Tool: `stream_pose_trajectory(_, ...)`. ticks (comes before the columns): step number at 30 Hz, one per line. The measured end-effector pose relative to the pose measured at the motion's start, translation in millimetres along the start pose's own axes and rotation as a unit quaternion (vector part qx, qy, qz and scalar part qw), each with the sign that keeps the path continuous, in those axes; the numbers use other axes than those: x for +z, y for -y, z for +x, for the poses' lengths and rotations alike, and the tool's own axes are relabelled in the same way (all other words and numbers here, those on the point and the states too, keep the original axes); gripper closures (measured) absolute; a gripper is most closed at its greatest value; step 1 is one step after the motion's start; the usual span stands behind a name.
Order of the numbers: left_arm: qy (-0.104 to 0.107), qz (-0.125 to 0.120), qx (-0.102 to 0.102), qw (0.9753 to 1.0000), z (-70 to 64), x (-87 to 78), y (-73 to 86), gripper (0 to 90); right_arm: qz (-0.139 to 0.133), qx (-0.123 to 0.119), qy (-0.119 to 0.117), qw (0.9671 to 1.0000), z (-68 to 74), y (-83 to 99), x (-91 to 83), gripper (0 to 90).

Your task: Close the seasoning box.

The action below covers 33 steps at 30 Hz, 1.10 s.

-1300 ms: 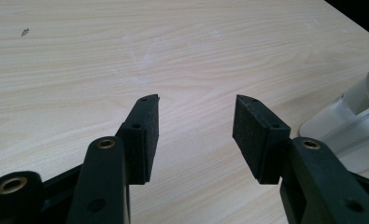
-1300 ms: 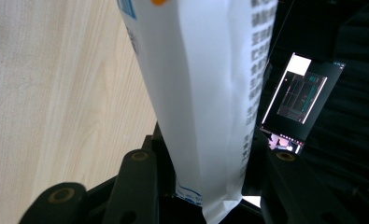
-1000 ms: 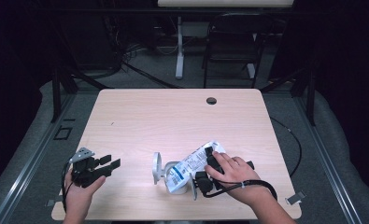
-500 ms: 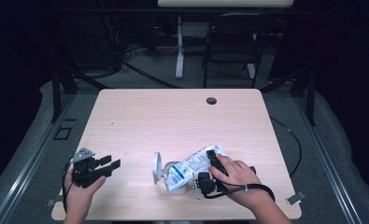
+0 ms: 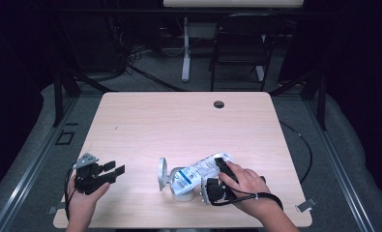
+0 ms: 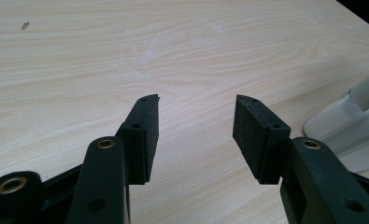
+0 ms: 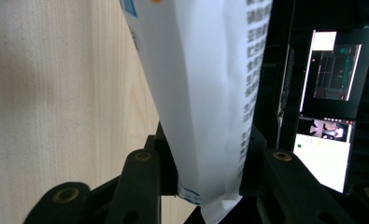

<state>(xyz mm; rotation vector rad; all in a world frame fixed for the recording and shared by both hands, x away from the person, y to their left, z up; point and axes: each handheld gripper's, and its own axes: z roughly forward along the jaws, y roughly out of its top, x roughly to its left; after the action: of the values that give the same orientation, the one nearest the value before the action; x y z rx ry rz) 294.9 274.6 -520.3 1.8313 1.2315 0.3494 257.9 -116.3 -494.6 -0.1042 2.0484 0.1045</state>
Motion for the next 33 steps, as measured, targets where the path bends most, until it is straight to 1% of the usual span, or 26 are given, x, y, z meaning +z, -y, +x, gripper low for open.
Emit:
stream_pose_trajectory(3,-0.001,-0.001,0.000,1.0000,0.0,0.1,0.1,51.2,0.000,0.008,-0.003,1.0000,0.0,0.0,-0.7,69.0)
stream_pose_trajectory(4,-0.001,-0.001,-0.001,1.0000,0.0,0.1,0.1,51.2,-0.004,0.016,-0.005,0.9999,0.9,0.4,-0.2,69.1)
stream_pose_trajectory(5,-0.001,-0.002,-0.001,1.0000,0.0,0.2,0.3,51.2,0.000,0.016,-0.006,0.9999,0.5,0.2,-0.9,69.3)
stream_pose_trajectory(8,-0.001,-0.001,-0.001,1.0000,-0.1,0.1,0.2,51.2,-0.010,0.035,-0.009,0.9993,2.0,1.9,0.2,70.1)
stream_pose_trajectory(9,-0.001,0.000,0.000,1.0000,0.1,0.0,0.1,51.2,-0.005,0.035,-0.012,0.9993,1.4,1.8,-0.6,70.5)
stream_pose_trajectory(10,-0.001,0.000,0.000,1.0000,0.1,0.1,0.1,51.2,-0.010,0.044,-0.013,0.9989,2.4,2.4,-0.1,71.0)
stream_pose_trajectory(11,0.000,0.000,-0.001,1.0000,0.1,0.2,0.2,51.2,-0.011,0.048,-0.014,0.9987,2.6,2.7,-0.5,71.3)
stream_pose_trajectory(12,0.000,0.000,-0.001,1.0000,0.2,0.3,0.3,51.2,-0.002,0.044,-0.013,0.9989,1.6,2.4,-2.5,71.5)
stream_pose_trajectory(13,0.000,0.000,-0.001,1.0000,0.2,0.4,0.4,51.2,-0.015,0.061,-0.018,0.9978,3.2,3.6,-1.0,71.7)
stream_pose_trajectory(14,0.000,0.000,-0.001,1.0000,0.3,0.4,0.4,51.1,-0.018,0.067,-0.021,0.9974,3.5,4.1,-1.0,71.8)
stream_pose_trajectory(15,-0.001,0.000,-0.001,1.0000,0.4,0.5,0.4,51.2,-0.016,0.068,-0.022,0.9973,3.4,4.5,-1.6,72.0)
stream_pose_trajectory(17,-0.001,0.001,-0.001,1.0000,0.4,0.7,0.5,51.2,-0.021,0.080,-0.025,0.9963,5.0,5.7,-0.9,72.7)
stream_pose_trajectory(18,-0.001,-0.001,-0.001,1.0000,0.3,0.9,0.7,51.1,-0.018,0.079,-0.027,0.9964,4.8,6.0,-1.3,73.1)
stream_pose_trajectory(19,-0.001,0.001,-0.001,1.0000,0.4,0.7,0.6,51.1,-0.022,0.086,-0.029,0.9957,6.0,6.5,-0.7,73.6)
stream_pose_trajectory(20,-0.001,0.001,-0.001,1.0000,0.5,0.6,0.6,51.2,-0.020,0.085,-0.029,0.9958,6.0,6.6,-1.0,74.1)
stream_pose_trajectory(21,-0.001,0.001,-0.001,1.0000,0.7,0.5,0.6,51.1,-0.022,0.091,-0.030,0.9951,6.7,6.9,-0.5,74.8)
stream_pose_trajectory(22,-0.001,0.001,-0.001,1.0000,0.8,0.4,0.6,51.2,-0.018,0.090,-0.032,0.9953,6.1,6.8,-0.9,75.5)
stream_pose_trajectory(27,-0.001,0.001,-0.001,1.0000,0.7,0.7,0.8,51.2,-0.021,0.099,-0.036,0.9942,7.1,6.7,0.4,78.3)
stream_pose_trajectory(33,-0.003,0.001,-0.001,1.0000,1.1,0.9,0.9,51.1,-0.022,0.102,-0.037,0.9938,5.7,6.1,-0.2,80.3)
